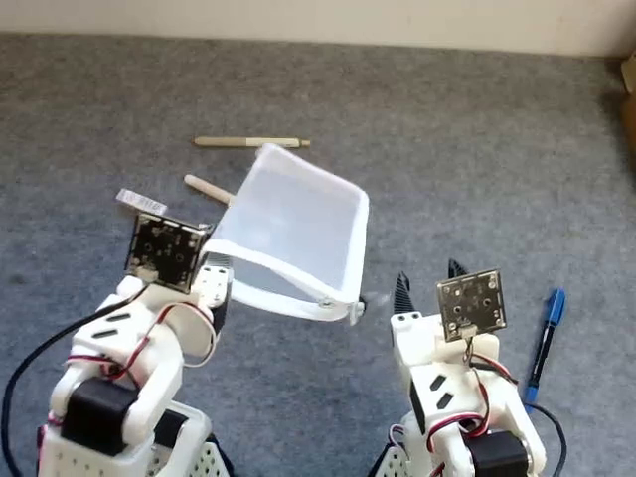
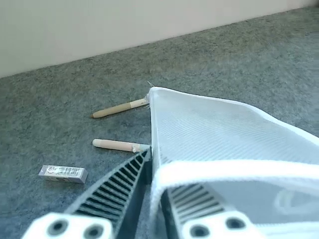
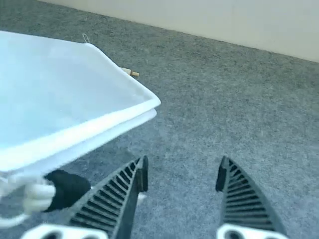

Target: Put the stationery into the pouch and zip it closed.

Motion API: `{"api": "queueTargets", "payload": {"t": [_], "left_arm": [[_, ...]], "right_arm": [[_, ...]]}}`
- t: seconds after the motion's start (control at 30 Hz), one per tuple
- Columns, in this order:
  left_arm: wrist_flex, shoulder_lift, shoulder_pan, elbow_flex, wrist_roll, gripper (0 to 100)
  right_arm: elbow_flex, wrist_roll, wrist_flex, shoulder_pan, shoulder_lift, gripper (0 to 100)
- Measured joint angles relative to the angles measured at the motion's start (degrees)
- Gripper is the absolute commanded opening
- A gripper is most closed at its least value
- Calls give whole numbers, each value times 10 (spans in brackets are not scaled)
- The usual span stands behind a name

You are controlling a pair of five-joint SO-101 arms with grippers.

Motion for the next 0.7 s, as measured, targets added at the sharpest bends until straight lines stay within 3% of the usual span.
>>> {"api": "queueTargets", "payload": {"t": [0.27, 0.7], "left_arm": [[88, 84, -89, -144, -4, 8], [321, 322, -247, -446, -4, 11]], "right_arm": [[0, 0, 0, 25, 0, 210], [0, 0, 0, 26, 0, 210]]}}
